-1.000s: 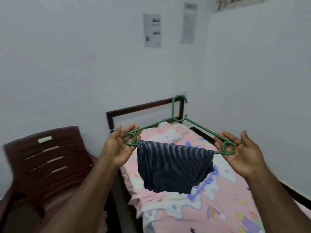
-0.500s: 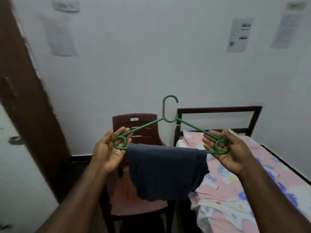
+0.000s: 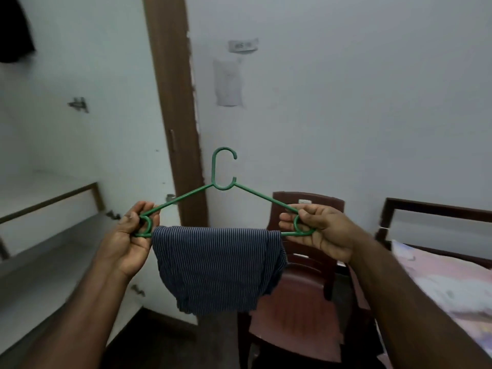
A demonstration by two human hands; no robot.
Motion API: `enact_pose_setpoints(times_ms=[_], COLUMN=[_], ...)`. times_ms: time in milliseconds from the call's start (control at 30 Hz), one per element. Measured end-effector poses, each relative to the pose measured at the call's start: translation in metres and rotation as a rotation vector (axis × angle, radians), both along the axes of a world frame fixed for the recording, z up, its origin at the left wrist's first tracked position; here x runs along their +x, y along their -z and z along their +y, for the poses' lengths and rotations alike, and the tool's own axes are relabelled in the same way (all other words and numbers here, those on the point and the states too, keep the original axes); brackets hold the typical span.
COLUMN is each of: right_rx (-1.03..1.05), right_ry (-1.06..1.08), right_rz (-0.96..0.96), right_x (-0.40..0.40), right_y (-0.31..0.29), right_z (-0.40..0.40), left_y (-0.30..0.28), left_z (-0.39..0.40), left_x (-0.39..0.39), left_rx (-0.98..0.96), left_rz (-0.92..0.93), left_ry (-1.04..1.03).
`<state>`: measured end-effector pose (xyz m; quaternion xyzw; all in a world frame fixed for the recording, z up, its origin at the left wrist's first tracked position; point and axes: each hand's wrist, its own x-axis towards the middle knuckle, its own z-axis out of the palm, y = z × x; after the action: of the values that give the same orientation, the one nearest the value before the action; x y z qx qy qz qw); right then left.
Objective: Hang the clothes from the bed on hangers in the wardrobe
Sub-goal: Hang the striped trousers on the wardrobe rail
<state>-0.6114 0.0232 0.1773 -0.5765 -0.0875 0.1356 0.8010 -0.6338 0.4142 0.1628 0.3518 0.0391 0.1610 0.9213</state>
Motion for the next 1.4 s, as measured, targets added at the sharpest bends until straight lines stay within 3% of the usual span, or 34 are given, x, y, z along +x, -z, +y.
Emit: enact_pose_setpoints(times_ms=[267, 633, 1000, 1400], right_rx=[0.099, 0.123, 0.013, 0.091], right_ry=[-0.212, -0.307, -0.318, -0.358], right_rz=[-0.018, -0.029, -0.042, -0.099], right_x=[0.018, 0.041, 0.084, 0.178], right_y=[-0.011, -0.026, -0.054, -0.114], right_z=[0.107, 0.282, 0.42, 0.536], left_y=[-0.002, -0.024, -0.05, -0.083], left_z=[0.091, 0.224, 0.344, 0.436], left_x=[-0.065, -0.117, -0.093, -0.013], left_rx=[-0.014, -0.057, -0.063, -0.105], left_rz=[0.044, -0.036, -0.105, -0.204], left_ry=[-0.268, -0.4, -0.507, -0.595])
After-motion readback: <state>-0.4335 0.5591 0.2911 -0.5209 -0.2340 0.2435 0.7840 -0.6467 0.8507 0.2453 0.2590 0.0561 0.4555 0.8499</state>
